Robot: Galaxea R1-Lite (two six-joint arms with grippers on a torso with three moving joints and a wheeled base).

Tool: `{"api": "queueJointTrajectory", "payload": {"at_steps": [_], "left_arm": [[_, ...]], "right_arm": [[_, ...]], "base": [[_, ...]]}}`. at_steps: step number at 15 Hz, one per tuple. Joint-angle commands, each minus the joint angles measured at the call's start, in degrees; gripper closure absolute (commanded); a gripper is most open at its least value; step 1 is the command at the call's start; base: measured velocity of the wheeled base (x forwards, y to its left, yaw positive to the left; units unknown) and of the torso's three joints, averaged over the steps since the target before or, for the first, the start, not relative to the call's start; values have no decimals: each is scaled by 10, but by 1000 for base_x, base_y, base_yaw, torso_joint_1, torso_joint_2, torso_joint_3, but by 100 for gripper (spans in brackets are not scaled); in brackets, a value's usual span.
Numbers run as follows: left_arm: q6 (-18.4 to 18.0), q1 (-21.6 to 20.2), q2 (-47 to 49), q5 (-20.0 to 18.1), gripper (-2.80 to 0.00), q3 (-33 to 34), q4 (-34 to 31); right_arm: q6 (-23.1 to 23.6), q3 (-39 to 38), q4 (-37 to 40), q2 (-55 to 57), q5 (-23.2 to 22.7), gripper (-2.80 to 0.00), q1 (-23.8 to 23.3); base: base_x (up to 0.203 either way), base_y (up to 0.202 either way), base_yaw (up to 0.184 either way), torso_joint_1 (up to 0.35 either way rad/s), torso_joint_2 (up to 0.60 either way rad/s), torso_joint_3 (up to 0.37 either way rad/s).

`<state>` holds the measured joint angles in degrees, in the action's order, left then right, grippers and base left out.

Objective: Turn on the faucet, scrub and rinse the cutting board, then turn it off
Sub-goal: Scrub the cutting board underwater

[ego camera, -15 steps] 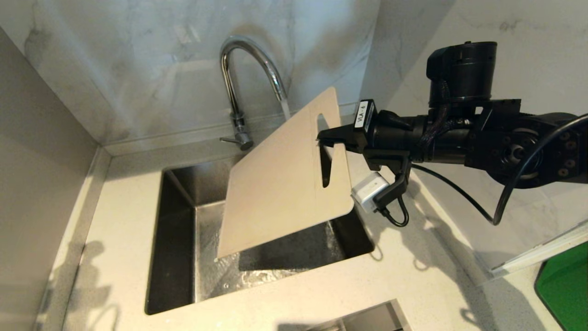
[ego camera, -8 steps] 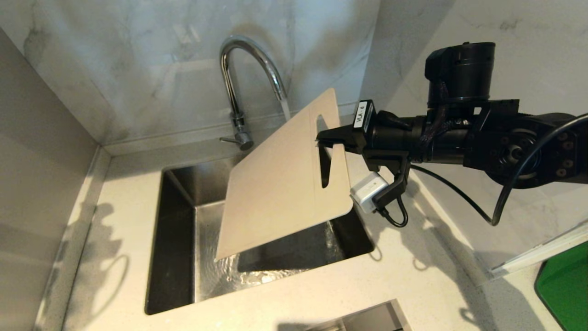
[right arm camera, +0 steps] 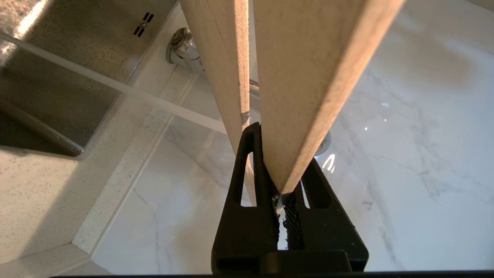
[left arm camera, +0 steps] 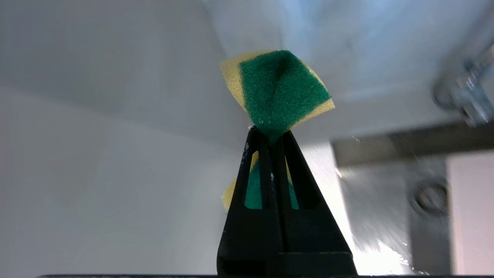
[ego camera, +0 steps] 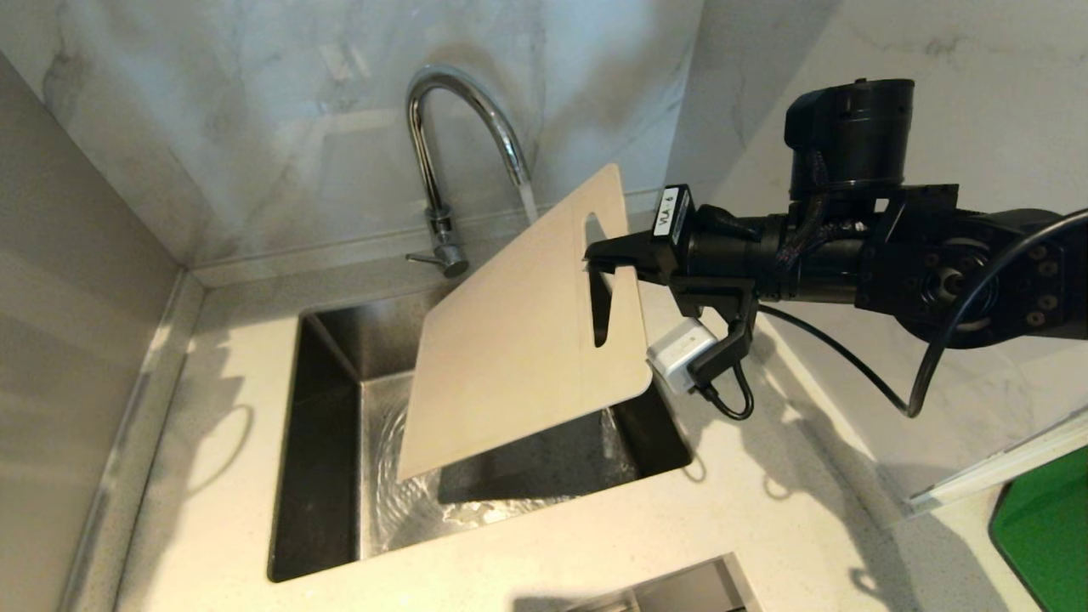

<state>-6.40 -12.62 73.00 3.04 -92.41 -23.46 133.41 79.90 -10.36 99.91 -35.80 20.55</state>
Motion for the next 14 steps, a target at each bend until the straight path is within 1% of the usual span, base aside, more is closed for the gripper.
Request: {"api": "queueJointTrajectory", "payload": {"at_steps": [1,3,4,5,7,9,10,11,14], "left_arm": [[35,4,46,-20,0,-51,-65],[87,11,68,-60,0,-98,-146],[114,19,81,-78,0,-114,-176],[142,28,88,-90,0,-120,-190],[190,48,98,-111,0,-119,-205],[241,72,103,-145,0,-119,-227],[266,87,105,-152,0,-118,-229],[292,108,109,-156,0,-116,-229],[345,174,117,-157,0,-113,-229]], "right_arm": [[7,1,-1,2,-3,0,0],[7,1,-1,2,-3,0,0],[7,0,-1,2,-3,0,0],[7,0,-1,2,-3,0,0],[7,1,-1,5,-3,0,0],[3,2,-1,5,-3,0,0],[3,2,-1,3,-4,0,0],[3,1,-1,1,-4,0,1],[3,-3,-1,-3,-4,0,7]], "base": [[0,0,0,0,0,0],[0,0,0,0,0,0],[0,0,0,0,0,0],[0,0,0,0,0,0],[0,0,0,0,0,0],[0,0,0,0,0,0],[0,0,0,0,0,0],[0,0,0,0,0,0],[0,0,0,0,0,0]]}}
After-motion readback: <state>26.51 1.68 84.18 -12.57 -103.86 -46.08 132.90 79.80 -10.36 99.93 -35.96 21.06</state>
